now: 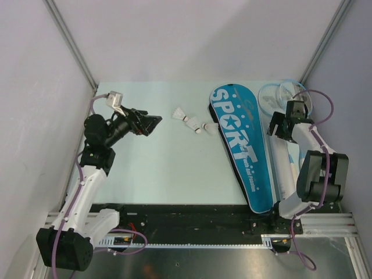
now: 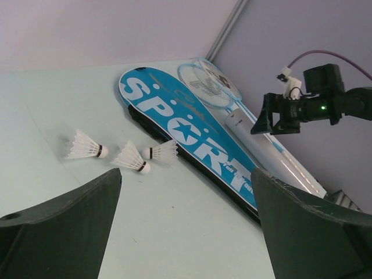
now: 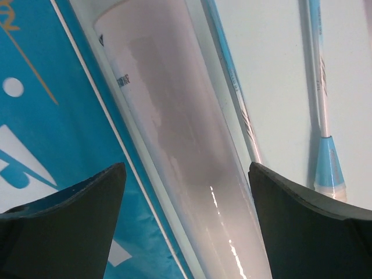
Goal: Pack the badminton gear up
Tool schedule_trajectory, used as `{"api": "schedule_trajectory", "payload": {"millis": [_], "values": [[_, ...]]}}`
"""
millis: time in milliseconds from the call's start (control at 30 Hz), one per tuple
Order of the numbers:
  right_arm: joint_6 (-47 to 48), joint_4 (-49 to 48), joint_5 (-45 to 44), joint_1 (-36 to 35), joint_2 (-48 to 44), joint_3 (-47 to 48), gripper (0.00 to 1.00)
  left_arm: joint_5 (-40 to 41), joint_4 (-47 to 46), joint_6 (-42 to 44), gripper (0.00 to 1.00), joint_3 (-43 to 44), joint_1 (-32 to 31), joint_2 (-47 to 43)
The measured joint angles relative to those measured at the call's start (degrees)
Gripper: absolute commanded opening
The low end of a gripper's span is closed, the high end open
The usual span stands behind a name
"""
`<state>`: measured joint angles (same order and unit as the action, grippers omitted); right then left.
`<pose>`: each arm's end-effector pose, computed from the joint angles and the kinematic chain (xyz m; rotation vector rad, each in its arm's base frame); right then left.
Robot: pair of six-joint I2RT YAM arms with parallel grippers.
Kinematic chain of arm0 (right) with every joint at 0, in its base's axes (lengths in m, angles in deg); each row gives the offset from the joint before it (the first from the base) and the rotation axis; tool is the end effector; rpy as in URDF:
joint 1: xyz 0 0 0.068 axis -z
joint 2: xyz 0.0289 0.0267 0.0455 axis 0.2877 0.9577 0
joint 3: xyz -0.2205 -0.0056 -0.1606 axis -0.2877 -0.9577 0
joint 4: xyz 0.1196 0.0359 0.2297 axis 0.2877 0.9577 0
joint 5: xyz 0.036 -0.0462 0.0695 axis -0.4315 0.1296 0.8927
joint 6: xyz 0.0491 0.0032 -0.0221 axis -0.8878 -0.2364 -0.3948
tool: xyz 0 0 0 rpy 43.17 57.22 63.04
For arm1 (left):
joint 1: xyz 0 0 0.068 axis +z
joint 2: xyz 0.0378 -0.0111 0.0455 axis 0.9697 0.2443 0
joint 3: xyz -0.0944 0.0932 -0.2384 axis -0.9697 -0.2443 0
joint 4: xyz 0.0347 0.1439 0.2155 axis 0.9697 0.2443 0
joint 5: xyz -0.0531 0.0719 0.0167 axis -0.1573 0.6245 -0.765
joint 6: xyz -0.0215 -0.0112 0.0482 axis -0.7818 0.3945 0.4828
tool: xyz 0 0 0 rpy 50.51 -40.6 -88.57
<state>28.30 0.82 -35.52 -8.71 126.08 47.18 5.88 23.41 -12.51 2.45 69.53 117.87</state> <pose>0.3212 -0.0494 0.2322 0.4199 2.4553 -0.1378 0.2126 -0.0444 0.3530 0.2427 1.6116 -0.9092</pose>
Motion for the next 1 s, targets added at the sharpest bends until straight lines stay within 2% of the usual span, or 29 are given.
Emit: {"api": "schedule_trajectory", "payload": {"millis": [67, 400, 533, 733, 833, 1000], "values": [[0.85, 0.42, 0.0, -0.02, 1.66, 0.07, 0.84, -0.48, 0.0, -0.13, 0.96, 0.0, -0.35, 0.22], [3.34, -0.17, -4.24, -2.27, 7.69, 0.87, 0.8, -1.31, 0.0, -0.59, 0.95, 0.0, -1.07, 1.4], [5.18, -1.09, -8.79, -5.46, 10.21, 1.31, 0.61, -1.31, -0.02, -0.59, 0.95, 0.0, -1.44, 1.4], [6.49, -1.97, -16.35, -11.28, 11.96, 2.89, 0.42, -1.29, -0.02, -0.61, 0.94, 0.0, -1.55, 1.44], [7.15, -2.01, -19.21, -14.47, 10.29, 2.89, 0.36, -1.29, -0.02, -0.61, 0.94, 0.0, -1.55, 1.51], [7.63, -0.74, -18.18, -17.33, 1.92, 5.2, 0.36, -1.29, -0.04, -0.72, 0.93, 0.0, -1.55, 2.12]]}}
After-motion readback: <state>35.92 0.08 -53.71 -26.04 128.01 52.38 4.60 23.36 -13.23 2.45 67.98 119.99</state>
